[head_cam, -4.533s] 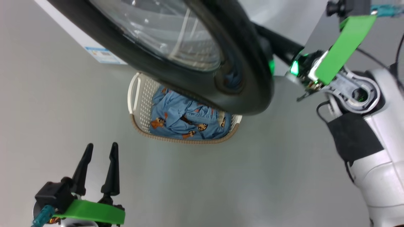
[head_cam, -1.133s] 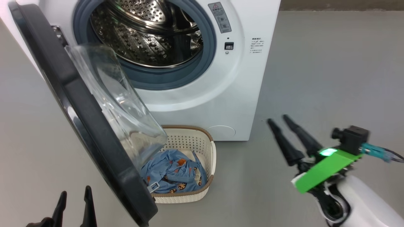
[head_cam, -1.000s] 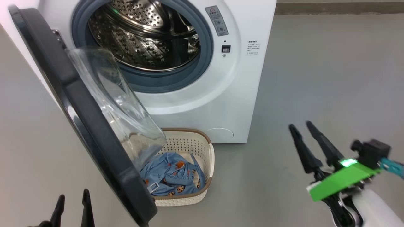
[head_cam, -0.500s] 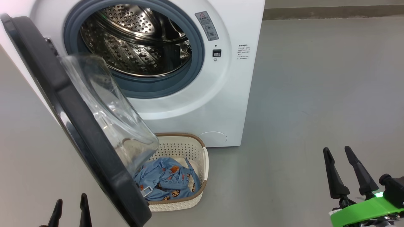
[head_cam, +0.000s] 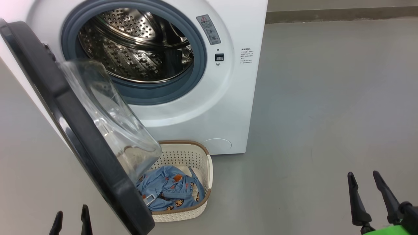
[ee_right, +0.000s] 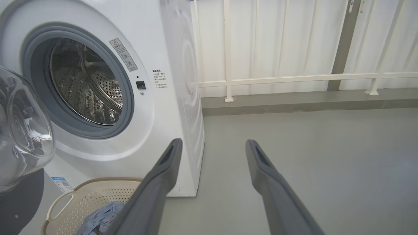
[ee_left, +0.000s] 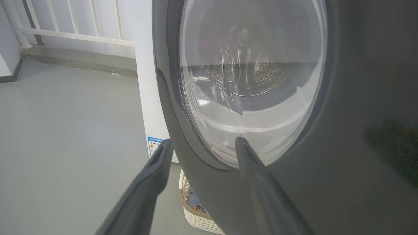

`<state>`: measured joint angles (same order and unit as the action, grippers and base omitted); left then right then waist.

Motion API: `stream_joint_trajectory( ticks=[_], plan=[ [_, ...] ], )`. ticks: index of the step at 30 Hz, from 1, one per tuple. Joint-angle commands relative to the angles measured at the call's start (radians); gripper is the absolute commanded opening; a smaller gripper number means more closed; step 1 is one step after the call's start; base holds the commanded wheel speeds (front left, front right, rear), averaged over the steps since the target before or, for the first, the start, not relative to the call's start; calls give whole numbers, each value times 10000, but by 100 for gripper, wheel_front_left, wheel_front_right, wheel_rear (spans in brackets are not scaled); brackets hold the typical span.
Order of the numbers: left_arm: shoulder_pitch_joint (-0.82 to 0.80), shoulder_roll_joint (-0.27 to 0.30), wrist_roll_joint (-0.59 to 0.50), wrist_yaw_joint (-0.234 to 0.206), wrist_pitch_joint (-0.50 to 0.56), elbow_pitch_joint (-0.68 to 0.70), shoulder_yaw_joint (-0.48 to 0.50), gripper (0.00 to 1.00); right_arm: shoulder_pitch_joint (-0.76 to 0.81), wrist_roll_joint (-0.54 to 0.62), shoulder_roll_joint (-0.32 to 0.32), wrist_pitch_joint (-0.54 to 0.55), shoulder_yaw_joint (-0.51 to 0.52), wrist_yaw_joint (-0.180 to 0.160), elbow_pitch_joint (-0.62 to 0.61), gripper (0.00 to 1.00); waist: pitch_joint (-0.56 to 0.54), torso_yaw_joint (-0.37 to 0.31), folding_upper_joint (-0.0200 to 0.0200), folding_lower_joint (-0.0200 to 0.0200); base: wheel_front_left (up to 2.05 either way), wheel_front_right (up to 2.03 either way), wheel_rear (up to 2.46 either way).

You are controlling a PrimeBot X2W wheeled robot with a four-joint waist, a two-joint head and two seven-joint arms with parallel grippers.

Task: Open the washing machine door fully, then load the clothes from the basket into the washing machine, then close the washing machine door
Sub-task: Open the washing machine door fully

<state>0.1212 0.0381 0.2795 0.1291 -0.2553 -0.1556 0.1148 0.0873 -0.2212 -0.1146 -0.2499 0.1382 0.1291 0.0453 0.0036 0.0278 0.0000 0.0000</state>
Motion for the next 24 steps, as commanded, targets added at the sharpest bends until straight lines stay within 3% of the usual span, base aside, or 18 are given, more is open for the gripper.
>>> stream_joint_trajectory(
  ticks=[1,23,24],
  plan=[
    [-107,122,-29,15,-65,289,403,100,15,169,-29,-118,-145,16,-310,100,-24,-41,0,0,0,0,0],
    [-17,122,13,15,-65,328,379,100,349,562,288,-118,153,16,-234,100,-20,-90,0,0,0,0,0],
    [-19,122,18,15,-65,325,380,97,345,566,285,-118,149,16,-233,100,-16,-85,0,0,0,0,0]
  ],
)
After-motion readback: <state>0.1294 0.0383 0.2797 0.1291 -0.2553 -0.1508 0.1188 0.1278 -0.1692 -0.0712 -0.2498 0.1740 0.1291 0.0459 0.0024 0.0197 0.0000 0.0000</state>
